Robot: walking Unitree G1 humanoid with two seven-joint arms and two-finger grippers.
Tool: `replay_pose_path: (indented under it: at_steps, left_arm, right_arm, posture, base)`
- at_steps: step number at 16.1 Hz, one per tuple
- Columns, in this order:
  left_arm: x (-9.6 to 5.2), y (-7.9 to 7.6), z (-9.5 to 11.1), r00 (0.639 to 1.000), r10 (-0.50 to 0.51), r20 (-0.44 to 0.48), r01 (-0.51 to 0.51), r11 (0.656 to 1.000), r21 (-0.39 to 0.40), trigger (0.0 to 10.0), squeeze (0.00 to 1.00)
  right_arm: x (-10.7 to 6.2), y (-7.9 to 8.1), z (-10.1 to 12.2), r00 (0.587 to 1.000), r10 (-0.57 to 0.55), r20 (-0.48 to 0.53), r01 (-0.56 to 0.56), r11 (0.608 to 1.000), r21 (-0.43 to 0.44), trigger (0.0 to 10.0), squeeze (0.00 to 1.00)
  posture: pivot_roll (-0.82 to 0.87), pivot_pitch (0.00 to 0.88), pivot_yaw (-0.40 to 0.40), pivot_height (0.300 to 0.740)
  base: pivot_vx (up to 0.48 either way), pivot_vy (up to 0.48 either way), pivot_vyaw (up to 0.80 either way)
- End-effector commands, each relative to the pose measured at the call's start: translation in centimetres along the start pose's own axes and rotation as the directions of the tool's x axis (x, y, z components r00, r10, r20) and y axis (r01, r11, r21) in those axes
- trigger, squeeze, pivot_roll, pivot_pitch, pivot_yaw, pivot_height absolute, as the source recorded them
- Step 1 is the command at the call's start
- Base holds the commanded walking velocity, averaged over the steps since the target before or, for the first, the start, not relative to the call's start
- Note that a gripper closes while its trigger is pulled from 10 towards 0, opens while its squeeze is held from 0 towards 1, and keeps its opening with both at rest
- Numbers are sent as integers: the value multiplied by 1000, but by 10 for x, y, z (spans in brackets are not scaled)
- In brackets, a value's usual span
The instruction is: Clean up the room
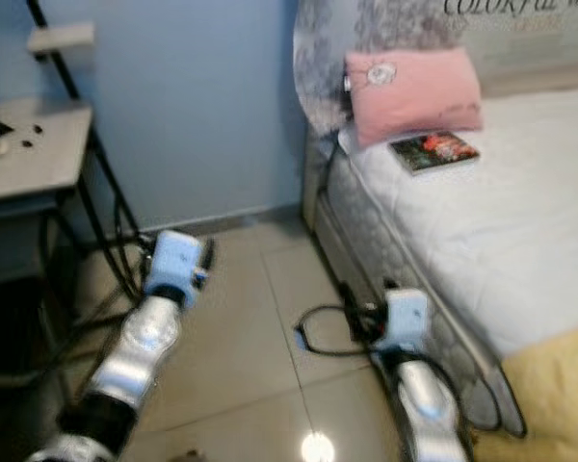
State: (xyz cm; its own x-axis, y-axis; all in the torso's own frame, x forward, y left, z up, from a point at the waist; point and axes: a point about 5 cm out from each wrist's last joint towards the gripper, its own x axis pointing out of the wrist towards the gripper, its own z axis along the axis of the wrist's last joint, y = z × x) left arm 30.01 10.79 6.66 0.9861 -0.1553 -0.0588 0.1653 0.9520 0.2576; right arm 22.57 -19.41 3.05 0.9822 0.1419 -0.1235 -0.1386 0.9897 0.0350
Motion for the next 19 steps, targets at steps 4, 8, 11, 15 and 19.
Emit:
replay_pose_path:
  at_steps: [4, 8, 11, 15, 19]
  left_arm:
    - [-53, 9, -14, 982, -185, 18, 186, 982, -45, 10000, 0]
    - [-34, 6, 4, 992, -117, 55, 124, 980, -156, 10000, 0]
    - [-35, 6, 3, 992, -123, 39, 126, 986, -107, 10000, 0]
    - [-23, 9, 10, 992, -125, 32, 128, 984, -125, 10000, 0]
    - [-17, 11, 8, 995, -99, 11, 99, 987, -125, 10000, 0]
  right_arm:
    - [-53, -18, -23, 991, 16, -135, -24, 998, -58, 10000, 0]
    - [-35, -21, -23, 991, -2, -132, -7, 997, -73, 10000, 0]
    - [-24, -15, -19, 995, -5, -99, 1, 999, -36, 10000, 0]
    - [-13, -3, -16, 997, 25, -77, -28, 999, -32, 10000, 0]
    - [-6, -3, -13, 998, -25, -65, 23, 1000, -19, 10000, 0]
  posture:
    - [-7, 0, 24, 740]
    - [-5, 0, 21, 740]
    - [3, 0, 23, 740]
    - [5, 0, 24, 740]
    - [-2, 0, 26, 740]
  base:
    - [0, 0, 434]
    - [201, 78, 156]
    - [262, 183, 569]
    - [115, 0, 534]
    - [463, 0, 0]
